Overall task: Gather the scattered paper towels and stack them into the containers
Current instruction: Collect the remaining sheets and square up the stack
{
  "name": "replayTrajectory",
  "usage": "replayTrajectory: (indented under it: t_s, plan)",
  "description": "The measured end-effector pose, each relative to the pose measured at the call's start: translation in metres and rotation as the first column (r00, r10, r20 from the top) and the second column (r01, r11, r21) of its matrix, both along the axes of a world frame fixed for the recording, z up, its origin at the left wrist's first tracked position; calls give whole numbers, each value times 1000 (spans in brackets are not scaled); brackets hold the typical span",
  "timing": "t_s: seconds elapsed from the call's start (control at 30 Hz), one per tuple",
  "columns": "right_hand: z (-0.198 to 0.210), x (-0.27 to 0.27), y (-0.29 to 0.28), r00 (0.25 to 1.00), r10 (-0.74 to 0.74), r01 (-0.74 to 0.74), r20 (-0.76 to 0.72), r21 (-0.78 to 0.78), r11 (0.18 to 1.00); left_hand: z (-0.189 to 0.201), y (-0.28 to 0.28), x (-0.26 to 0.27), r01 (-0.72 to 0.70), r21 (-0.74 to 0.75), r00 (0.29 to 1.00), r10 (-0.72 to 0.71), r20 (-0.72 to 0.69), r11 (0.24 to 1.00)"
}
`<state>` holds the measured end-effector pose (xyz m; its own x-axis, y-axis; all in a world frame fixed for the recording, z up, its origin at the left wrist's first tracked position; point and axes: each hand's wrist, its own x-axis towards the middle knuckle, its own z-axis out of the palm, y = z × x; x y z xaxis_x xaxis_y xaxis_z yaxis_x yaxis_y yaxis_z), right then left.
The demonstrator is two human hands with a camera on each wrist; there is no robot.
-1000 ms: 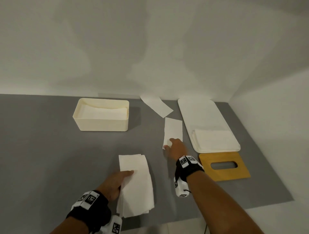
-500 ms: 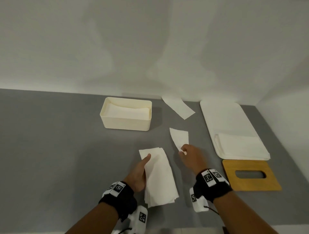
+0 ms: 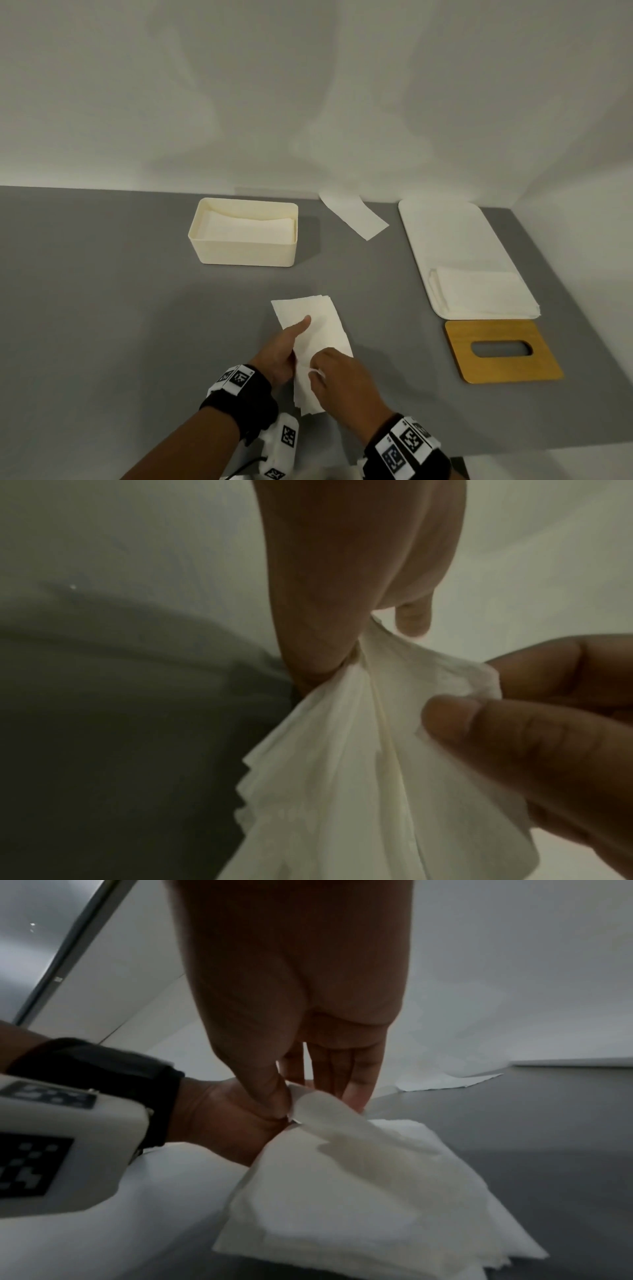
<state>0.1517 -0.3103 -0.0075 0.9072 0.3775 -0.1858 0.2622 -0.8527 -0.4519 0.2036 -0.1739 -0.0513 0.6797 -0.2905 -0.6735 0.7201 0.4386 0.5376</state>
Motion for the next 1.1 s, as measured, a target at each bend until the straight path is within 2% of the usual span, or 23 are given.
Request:
replayTrajectory:
  t_s: [0.17,0.33,0.4,0.43,0.5,0.53,0.57,0.6,0.67,0.7,0.73,0.8,0.87,0.93,1.0,1.03,1.1]
  plan:
    - [0,2,2,999,21,-23,-29,-43,999,-10,3,1,20,150,1000,-23,20,988]
    - [2,5,6,997,34,-36,-74,-20,999,-13,4,3,25,115,996,-35,80,993]
    - [3,7,7,997,-46,45,-67,-3,999,-9,2,4,26,90,996,-34,86,996]
    - [4,10,5,991,-134,135,-29,32,990,-6,2,5,17,80,995,-24,93,997]
    - [-1,24,-5,928,-373,370,1,129,920,3,2,8,12,66,992,-20,128,998]
    - [-2,33,-10,877,-475,481,-74,156,863,6,1,8,22,74,988,-33,148,997]
    - [-5,42,-15,816,-536,573,-217,185,798,10,1,9,41,93,983,-56,172,995]
    - [-9,49,-18,745,-538,647,-394,233,726,11,0,9,59,110,977,-80,200,992]
    - [-11,60,-21,613,-411,751,-674,337,568,14,-4,10,97,181,948,-146,282,979]
    - [-8,63,-21,606,-364,757,-707,372,538,16,-6,11,86,234,932,-161,323,968]
    - [-5,67,-22,632,-367,741,-683,392,546,16,-7,13,66,288,925,-166,341,955]
    - [-6,72,-23,665,-438,725,-605,381,574,16,-6,15,34,343,921,-162,354,939]
    - [-9,75,-21,657,-397,733,-641,418,536,19,-7,17,44,346,904,-185,386,937]
    - [-13,74,-18,638,-356,752,-683,450,482,22,-8,18,53,367,921,-188,343,929]
    - [-15,75,-18,632,-422,770,-650,462,441,22,-6,18,25,332,947,-129,294,943]
    - [-16,75,-18,632,-450,773,-631,469,427,21,-4,18,56,293,949,-142,281,955]
    - [-19,74,-19,661,-410,748,-629,500,437,19,3,15,154,273,934,-230,273,950]
